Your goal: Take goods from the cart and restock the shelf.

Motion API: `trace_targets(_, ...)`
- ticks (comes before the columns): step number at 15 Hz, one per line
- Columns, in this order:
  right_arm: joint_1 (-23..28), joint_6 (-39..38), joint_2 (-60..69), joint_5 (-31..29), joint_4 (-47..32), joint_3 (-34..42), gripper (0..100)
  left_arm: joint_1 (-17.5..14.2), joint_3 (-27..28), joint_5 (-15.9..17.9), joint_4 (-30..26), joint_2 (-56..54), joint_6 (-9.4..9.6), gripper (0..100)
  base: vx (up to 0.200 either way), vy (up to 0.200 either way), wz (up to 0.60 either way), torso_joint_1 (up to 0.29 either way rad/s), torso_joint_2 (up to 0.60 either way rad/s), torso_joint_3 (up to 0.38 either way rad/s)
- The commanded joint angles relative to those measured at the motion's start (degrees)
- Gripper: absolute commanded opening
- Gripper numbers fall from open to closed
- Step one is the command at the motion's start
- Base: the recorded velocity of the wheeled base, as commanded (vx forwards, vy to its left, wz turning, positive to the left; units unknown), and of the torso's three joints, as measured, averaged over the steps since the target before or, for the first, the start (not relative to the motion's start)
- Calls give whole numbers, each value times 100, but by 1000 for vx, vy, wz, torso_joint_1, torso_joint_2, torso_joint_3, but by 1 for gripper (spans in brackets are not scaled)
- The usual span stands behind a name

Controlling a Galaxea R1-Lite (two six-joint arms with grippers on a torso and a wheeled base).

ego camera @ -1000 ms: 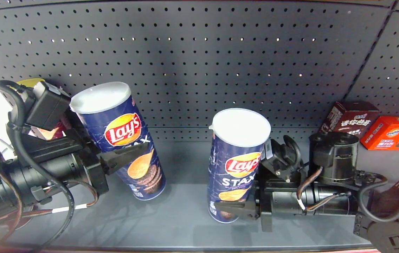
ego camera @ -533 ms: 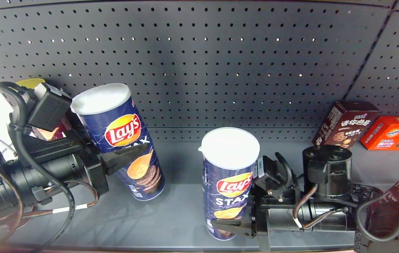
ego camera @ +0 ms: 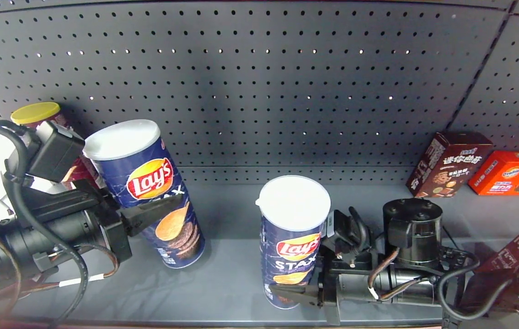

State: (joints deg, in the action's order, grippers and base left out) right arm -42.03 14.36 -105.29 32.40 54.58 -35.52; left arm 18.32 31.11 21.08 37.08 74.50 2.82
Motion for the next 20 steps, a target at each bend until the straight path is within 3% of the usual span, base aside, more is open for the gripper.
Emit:
trace_targets(1, 2, 5, -88, -6, -17, 2, 0, -4, -17, -7, 1, -49, 0, 0, 0, 0, 0, 0, 0, 0)
trace_targets(9, 160, 23, -141, -23, 9, 10, 0, -4, -17, 2, 1, -49, 0, 0, 0, 0, 0, 0, 0, 0)
trace_targets(10, 169, 32, -123, -23, 9, 2, 100, -4, -26, 2, 1, -49, 0, 0, 0, 0, 0, 0, 0, 0)
trace_targets(20, 152, 32, 887, -155, 176, 529, 100, -4, -44, 10, 1, -49, 0, 0, 0, 0, 0, 0, 0, 0)
